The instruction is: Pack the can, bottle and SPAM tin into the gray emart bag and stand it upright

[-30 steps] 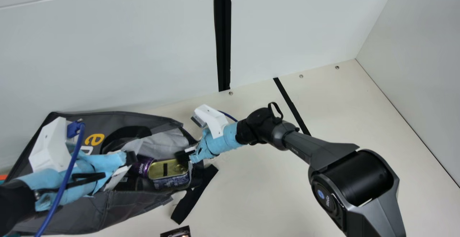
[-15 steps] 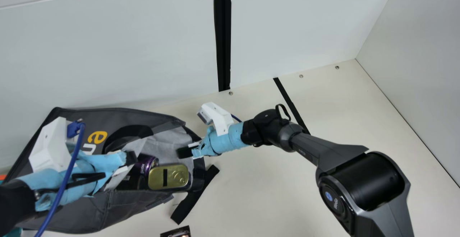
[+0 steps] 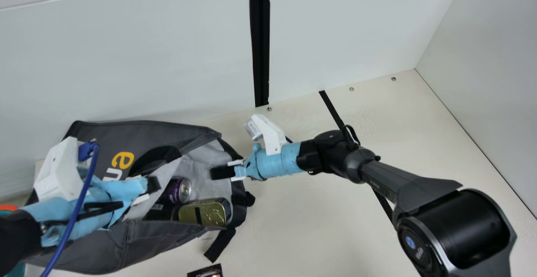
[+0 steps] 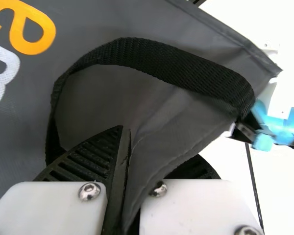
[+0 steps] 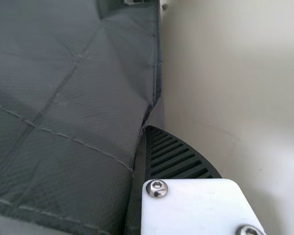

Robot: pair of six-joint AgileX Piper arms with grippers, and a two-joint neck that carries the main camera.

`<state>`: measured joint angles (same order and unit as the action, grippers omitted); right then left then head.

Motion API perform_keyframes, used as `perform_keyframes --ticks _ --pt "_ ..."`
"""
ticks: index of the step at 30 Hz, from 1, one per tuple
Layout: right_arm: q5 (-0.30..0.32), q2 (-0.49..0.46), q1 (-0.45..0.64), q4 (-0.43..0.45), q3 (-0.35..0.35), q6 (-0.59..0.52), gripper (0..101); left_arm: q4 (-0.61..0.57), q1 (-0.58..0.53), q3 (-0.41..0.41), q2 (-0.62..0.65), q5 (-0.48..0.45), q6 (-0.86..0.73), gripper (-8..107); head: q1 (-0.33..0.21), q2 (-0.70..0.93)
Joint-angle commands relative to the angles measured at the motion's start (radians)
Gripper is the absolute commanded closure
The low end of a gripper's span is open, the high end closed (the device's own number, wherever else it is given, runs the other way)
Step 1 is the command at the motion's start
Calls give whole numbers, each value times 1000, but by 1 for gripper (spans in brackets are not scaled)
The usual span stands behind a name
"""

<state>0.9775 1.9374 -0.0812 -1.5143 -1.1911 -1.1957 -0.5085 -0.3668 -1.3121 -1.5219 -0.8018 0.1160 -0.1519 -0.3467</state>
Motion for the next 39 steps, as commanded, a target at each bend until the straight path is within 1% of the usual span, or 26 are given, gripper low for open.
perform_keyframes --ticks 1,3,4,8,16,26,33,39 --pt "12 -22 8 -19 13 3 101 0 0 0 0 0 0 107 -23 -2" --pt "22 -45 18 -28 26 8 101 0 0 0 0 0 0 107 -23 -2" --pt "28 -56 24 -31 31 10 101 0 1 22 25 -2 0 107 -23 -2" --pt "53 -101 49 -36 50 22 101 -10 -1 28 29 6 -2 107 -23 -2" --pt "108 -188 112 -33 80 54 101 -35 -21 17 29 29 -11 107 -23 -2" --pt "179 -297 208 -24 117 123 101 -42 -57 -26 32 58 -6 107 -23 -2" --pt "243 -362 273 -33 122 184 101 -21 -86 -69 43 74 16 107 -23 -2" --pt "243 -408 256 -77 108 228 101 -3 -102 -111 52 78 23 107 -23 -2"
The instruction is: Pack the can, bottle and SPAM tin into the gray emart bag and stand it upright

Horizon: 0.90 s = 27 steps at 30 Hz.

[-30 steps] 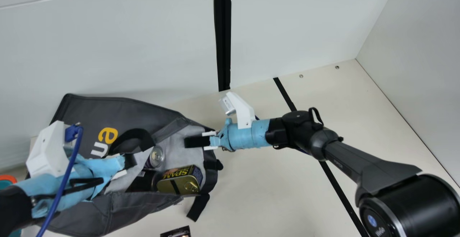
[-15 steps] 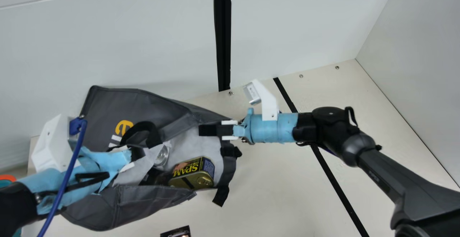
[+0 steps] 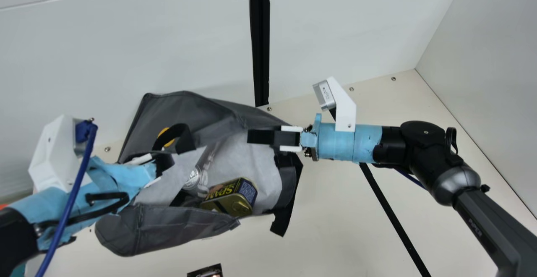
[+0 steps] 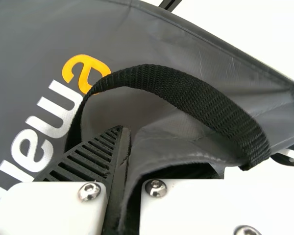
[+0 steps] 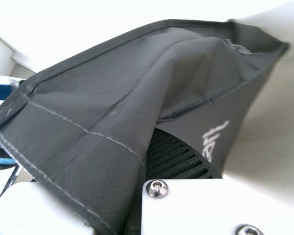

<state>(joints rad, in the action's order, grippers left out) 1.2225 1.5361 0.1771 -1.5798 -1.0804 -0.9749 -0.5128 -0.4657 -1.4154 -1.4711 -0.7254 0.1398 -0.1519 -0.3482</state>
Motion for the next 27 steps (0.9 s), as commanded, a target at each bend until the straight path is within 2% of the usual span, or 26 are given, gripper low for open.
perform_keyframes --ticks 1,9,27 --pt "-2 -14 -5 -19 -5 14 101 0 -5 -14 3 1 -3 107 -23 -1" --pt "-2 -82 -15 -65 -24 64 101 -20 -8 -34 30 -3 -41 107 -23 -1" --pt "-2 -321 45 -83 19 194 101 -104 40 43 217 -66 -136 107 -23 -1"
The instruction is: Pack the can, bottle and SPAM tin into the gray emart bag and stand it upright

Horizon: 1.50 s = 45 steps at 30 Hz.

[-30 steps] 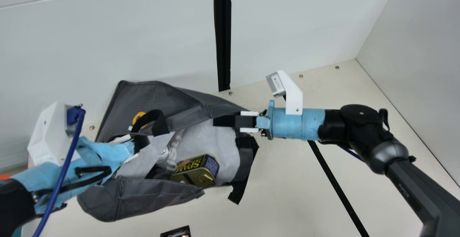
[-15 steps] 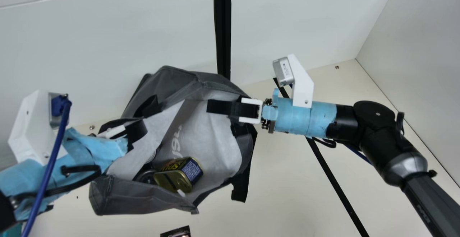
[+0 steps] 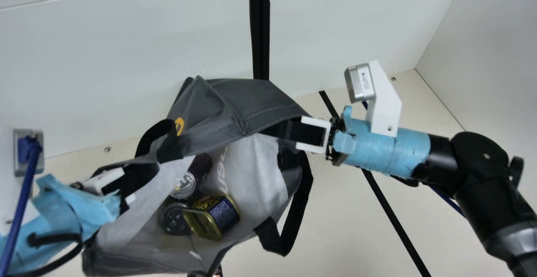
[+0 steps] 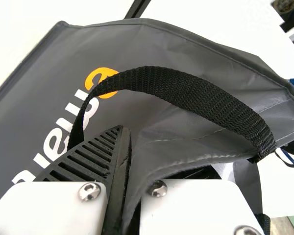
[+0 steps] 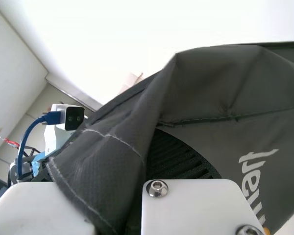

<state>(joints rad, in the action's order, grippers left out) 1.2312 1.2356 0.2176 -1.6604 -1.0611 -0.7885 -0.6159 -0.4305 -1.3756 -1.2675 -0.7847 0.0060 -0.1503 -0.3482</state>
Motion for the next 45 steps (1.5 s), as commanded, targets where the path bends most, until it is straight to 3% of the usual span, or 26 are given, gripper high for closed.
perform_keyframes --ticks 1,15,25,35,45 --pt "-11 -34 8 -1 2 15 101 -5 9 6 24 -13 -7 107 -24 -1" --pt "-11 -187 75 52 -65 141 101 -55 62 -6 128 -120 -42 107 -24 -1" --pt "-11 -246 89 254 -161 282 101 -39 76 -84 120 -242 -3 107 -24 -1" --pt "-11 -205 38 547 -198 297 101 -29 61 -129 12 -303 -1 107 -24 -1" --pt "-56 -90 18 595 -202 179 101 -73 21 -185 -162 -224 -94 107 -24 -1"
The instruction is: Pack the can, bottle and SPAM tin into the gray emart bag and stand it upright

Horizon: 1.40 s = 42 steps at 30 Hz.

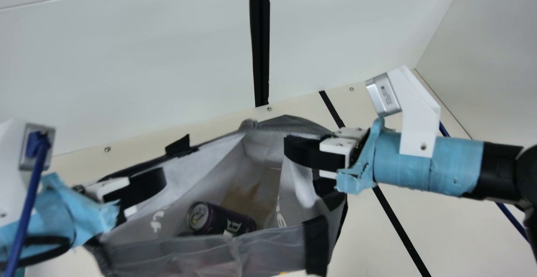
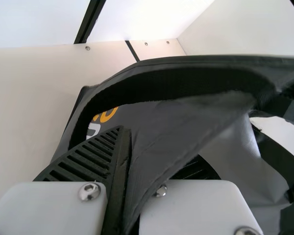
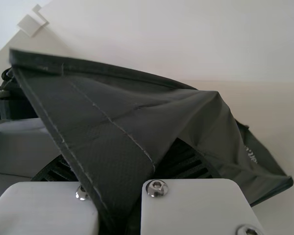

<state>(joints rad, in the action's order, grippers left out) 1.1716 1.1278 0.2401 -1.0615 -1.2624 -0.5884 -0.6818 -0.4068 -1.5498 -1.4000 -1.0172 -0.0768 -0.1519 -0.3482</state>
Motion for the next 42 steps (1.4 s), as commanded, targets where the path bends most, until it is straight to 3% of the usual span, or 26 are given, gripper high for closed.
perform_keyframes --ticks 1,18,29,34,42 --pt "-5 31 -9 -7 -3 -37 101 -13 -6 -21 -47 16 -21 107 -23 -1" --pt "-92 303 -81 -60 -125 -326 101 27 -54 -292 -362 88 -68 107 -23 -1" --pt "-107 451 -120 -38 -223 -436 101 80 -60 -449 -509 112 -16 107 -23 -1" --pt "-104 476 -120 -42 -245 -447 101 96 -65 -490 -536 118 9 107 -23 -1" --pt "-99 482 -120 -42 -251 -449 101 97 -64 -490 -536 118 8 107 -23 -1"
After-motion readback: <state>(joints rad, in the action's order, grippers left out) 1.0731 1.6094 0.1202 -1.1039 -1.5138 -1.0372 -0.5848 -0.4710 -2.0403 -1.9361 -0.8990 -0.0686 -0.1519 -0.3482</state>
